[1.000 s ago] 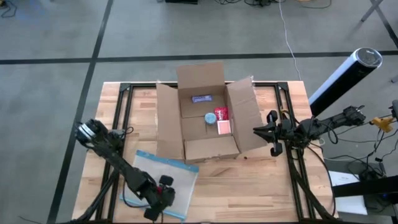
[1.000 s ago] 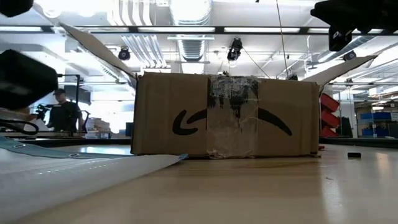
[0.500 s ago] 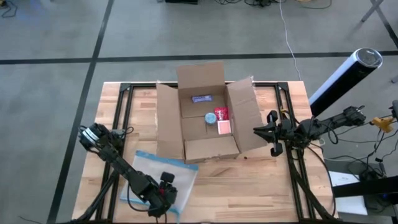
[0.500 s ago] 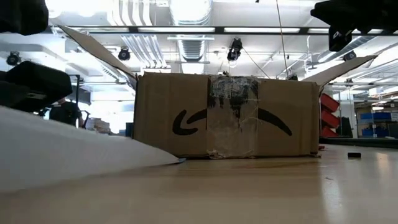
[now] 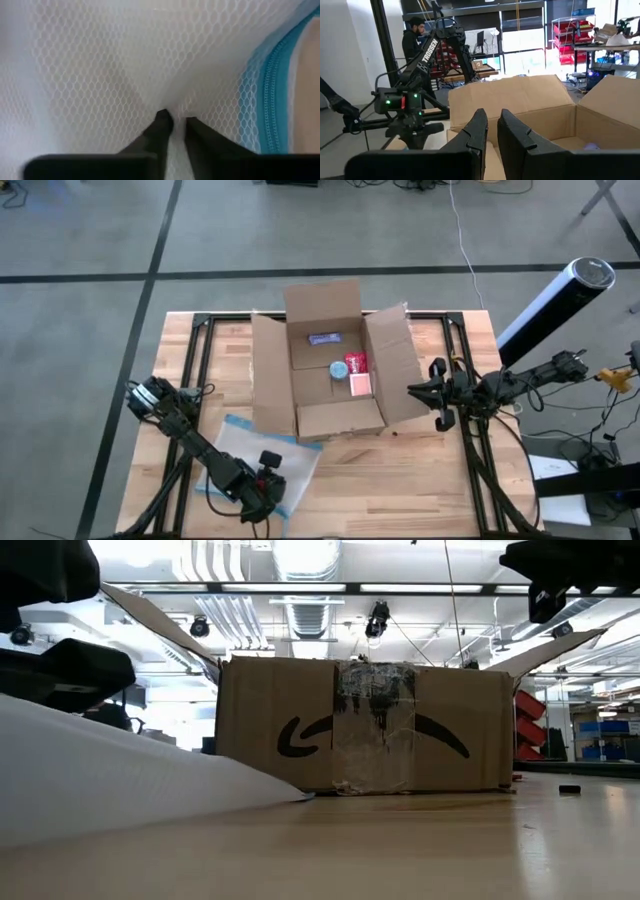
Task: Unpack boxes
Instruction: Open the transparent blue transparent zip bag
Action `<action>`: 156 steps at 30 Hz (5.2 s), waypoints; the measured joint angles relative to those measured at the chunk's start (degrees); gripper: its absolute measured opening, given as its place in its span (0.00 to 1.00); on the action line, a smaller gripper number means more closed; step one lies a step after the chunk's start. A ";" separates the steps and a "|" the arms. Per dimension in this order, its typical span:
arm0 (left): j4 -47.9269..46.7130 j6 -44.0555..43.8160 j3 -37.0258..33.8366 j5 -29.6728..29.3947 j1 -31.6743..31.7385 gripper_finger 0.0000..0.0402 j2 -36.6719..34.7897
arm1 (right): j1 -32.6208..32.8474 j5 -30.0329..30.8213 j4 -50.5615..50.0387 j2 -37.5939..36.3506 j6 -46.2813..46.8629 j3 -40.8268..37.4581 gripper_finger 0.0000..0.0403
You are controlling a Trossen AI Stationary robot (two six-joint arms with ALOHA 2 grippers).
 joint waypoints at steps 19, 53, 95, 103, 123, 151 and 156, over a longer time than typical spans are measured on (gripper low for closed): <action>-1.25 2.88 -0.41 -2.81 1.02 0.00 -2.75 | 0.01 -1.94 12.16 17.15 2.89 0.02 0.06; -0.34 -0.10 -1.74 -1.96 1.43 0.00 -3.06 | 6.27 -6.58 6.16 90.71 -23.73 49.43 0.35; -0.19 -1.41 -1.83 -1.89 1.54 0.00 -3.29 | 7.52 2.01 -9.03 109.79 -28.24 69.35 0.02; -2.74 -1.43 -1.30 -0.51 1.58 0.00 -7.09 | 7.80 2.05 -7.54 108.39 -27.29 69.35 0.00; -5.90 5.29 7.94 -9.62 -1.76 0.00 -34.01 | 12.17 10.72 -15.08 92.31 -24.04 69.35 0.00; 1.20 47.79 21.02 -14.07 14.13 0.00 -36.16 | 11.79 39.43 -26.43 67.13 -38.06 69.22 0.00; 1.49 48.58 23.77 -6.57 21.25 0.00 -35.64 | 9.64 39.51 -25.79 62.82 -41.20 69.13 0.00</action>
